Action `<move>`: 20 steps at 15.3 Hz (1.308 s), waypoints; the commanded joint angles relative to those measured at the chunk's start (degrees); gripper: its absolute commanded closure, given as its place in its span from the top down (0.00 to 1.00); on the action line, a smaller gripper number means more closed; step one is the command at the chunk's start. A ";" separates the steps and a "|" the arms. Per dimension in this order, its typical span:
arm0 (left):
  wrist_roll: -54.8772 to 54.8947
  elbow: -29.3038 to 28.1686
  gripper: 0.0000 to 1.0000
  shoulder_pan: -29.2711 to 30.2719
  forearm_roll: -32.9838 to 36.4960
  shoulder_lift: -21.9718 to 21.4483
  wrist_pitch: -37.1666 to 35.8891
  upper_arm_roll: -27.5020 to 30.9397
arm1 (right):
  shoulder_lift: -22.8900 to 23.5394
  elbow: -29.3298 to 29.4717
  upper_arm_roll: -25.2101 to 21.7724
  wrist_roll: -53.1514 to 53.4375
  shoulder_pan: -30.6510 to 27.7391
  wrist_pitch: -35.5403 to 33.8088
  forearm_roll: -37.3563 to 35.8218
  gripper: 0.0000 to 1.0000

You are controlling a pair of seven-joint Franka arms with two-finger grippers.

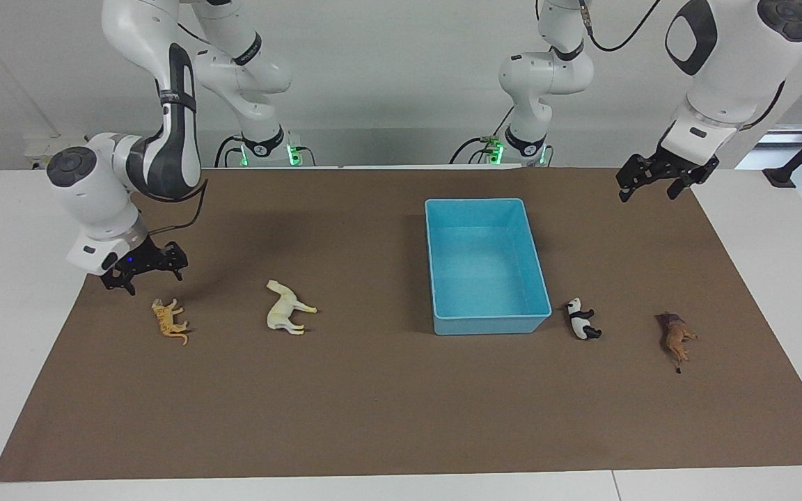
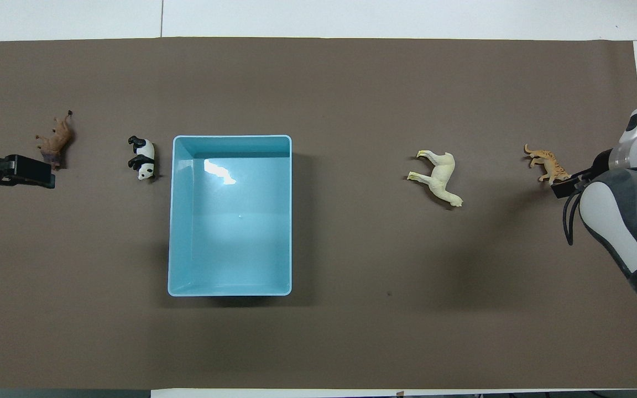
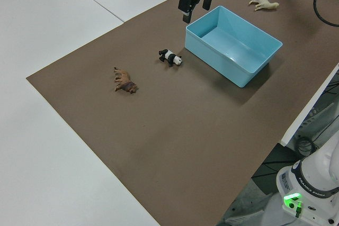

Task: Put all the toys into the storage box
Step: 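Reach the panda with the left gripper while the right gripper reaches the deer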

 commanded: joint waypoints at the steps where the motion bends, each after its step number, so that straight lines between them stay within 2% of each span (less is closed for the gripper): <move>1: -1.24 -9.13 1.00 -0.68 0.00 0.83 13.10 -0.26 | 2.48 -0.65 0.33 -6.40 -1.19 4.25 0.22 1.00; 6: -4.39 -10.54 1.00 -2.18 0.00 10.60 24.98 -0.27 | 5.38 0.66 0.33 -7.74 -1.37 5.41 0.22 1.00; 9: -6.69 -18.69 1.00 -3.32 0.00 10.26 33.83 -0.26 | 6.79 1.02 0.33 -11.42 -1.55 7.07 0.31 1.00; 10: -6.77 -19.67 1.00 -3.32 0.00 10.70 36.13 -0.27 | 7.06 1.19 0.41 -11.87 -1.55 7.34 0.39 1.00; 16: -10.20 -19.16 1.00 -5.16 0.00 17.19 41.77 -0.18 | 8.47 1.20 0.41 -11.61 -1.37 10.24 0.57 1.00; 18: -10.20 -19.16 1.00 -5.25 0.00 18.25 43.10 -0.09 | 8.91 1.20 0.41 -11.61 -1.46 10.85 3.19 1.00; 20: -10.03 -19.16 1.00 -5.08 0.00 18.43 43.36 -0.09 | 8.91 1.20 0.41 -11.70 -1.46 11.03 5.84 0.94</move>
